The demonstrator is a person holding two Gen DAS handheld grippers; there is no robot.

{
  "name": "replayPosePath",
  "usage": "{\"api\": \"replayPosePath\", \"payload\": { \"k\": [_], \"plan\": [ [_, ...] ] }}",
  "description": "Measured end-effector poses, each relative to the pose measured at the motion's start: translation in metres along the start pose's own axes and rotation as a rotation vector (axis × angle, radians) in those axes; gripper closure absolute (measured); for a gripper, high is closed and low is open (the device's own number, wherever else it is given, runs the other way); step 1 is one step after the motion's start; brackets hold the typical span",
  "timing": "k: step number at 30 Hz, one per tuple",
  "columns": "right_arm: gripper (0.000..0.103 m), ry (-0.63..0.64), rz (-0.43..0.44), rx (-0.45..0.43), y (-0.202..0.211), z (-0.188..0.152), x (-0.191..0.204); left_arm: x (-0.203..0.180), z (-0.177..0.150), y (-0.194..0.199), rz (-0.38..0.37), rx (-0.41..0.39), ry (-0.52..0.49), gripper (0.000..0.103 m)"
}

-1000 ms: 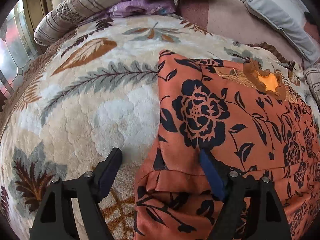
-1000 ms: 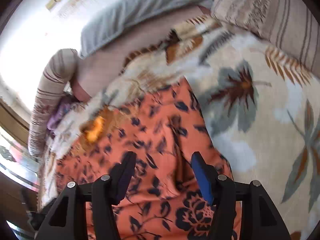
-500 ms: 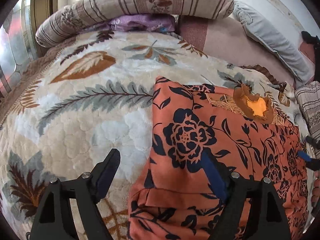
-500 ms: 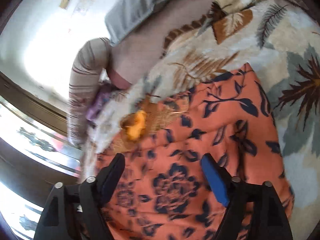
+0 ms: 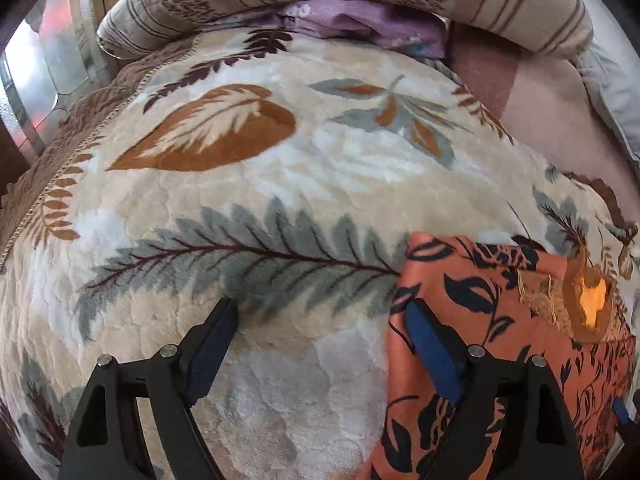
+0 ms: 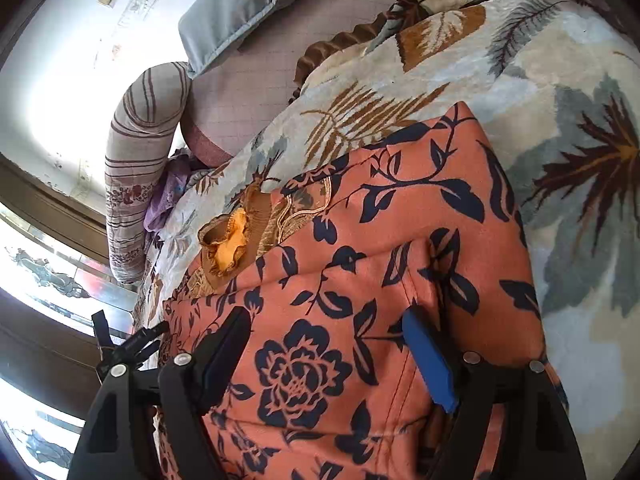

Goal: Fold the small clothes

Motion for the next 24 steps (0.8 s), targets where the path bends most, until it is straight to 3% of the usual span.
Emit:
{"api": "replayPosePath", "payload": {
  "k": [3,4,6,7,8,12,17,24],
  "plan": [
    [0.022,-0.007,0.092,-0.043,0.009,0.01,0.014,-0.01,0.0,0.002,-0.054,-0.021,-0.041,0.016],
    [0.02,-0.013,0.106,-0.051,0.006,0.015,0.012,-0.011,-0.003,-0.004,-0.016,-0.011,-0.08,0.016],
    [0.02,-0.067,0.039,-0.022,-0.014,0.022,-0.015,-0.011,-0.007,-0.013,0.034,-0.006,-0.107,0.012],
    [0.02,-0.137,0.089,-0.035,-0.015,0.026,-0.023,-0.008,-0.006,-0.008,0.036,-0.005,-0.091,0.012],
    [0.02,-0.172,0.111,-0.064,-0.006,0.03,-0.022,-0.005,-0.006,-0.003,0.035,0.001,-0.071,0.012],
    [0.019,-0.08,0.079,-0.164,0.046,0.031,-0.001,0.004,-0.013,0.041,-0.031,-0.072,-0.052,0.013],
    [0.019,-0.068,0.057,-0.143,0.1,-0.019,-0.005,0.013,-0.061,0.109,-0.165,-0.111,-0.077,0.013],
    [0.019,-0.034,-0.011,0.054,0.156,-0.116,-0.035,0.037,-0.161,0.181,-0.311,-0.052,-0.111,0.013]
  ]
}}
Point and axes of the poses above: each gripper's, at about its wrist camera, not at the fingertips, and y roughly against the way its jaws point, x to its left, z to its top, the point moved 9 cm from there along -y, roughly the way its jaws point
